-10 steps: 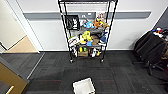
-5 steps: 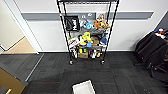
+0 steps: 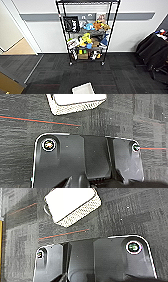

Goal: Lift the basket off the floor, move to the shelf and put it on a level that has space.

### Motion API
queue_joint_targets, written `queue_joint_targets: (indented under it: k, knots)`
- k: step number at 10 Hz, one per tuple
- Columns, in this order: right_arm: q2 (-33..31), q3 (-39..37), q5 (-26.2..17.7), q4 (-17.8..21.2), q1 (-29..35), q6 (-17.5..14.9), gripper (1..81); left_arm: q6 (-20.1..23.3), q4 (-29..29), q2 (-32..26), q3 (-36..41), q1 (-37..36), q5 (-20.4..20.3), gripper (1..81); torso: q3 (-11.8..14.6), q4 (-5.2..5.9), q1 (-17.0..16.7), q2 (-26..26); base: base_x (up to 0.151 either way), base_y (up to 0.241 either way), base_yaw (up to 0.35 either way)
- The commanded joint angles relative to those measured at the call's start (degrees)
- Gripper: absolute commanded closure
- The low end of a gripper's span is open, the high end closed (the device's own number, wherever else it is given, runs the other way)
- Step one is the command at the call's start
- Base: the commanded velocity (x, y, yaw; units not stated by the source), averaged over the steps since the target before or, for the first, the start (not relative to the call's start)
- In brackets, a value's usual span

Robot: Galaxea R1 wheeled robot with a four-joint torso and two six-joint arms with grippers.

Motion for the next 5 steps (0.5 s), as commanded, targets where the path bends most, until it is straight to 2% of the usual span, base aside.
queue_joint_targets:
  k: [1, 2, 5]
  knots:
    - [-1.0, 0.5, -2.9, 0.3, 3.0, 0.0, 1.0, -0.1, -0.3, -0.9, 0.8, -2.3, 3.4, 1.0, 0.0, 0.00, 0.0, 0.0, 0.089, 0.000, 0.000]
    - [-1.0, 0.5, -2.9, 0.4, 3.0, 0.0, 1.0, -0.1, -0.3, -0.8, 0.9, -2.2, 3.4, 1.0, 0.0, 0.00, 0.0, 0.0, 0.080, 0.000, 0.000]
    - [-1.1, 0.7, -2.9, 0.7, 3.0, 0.1, 1.0, -0.1, -0.3, -0.8, 0.9, -1.9, 3.6, 1.0, 0.0, 0.00, 0.0, 0.0, 0.000, 0.000, 0.000]
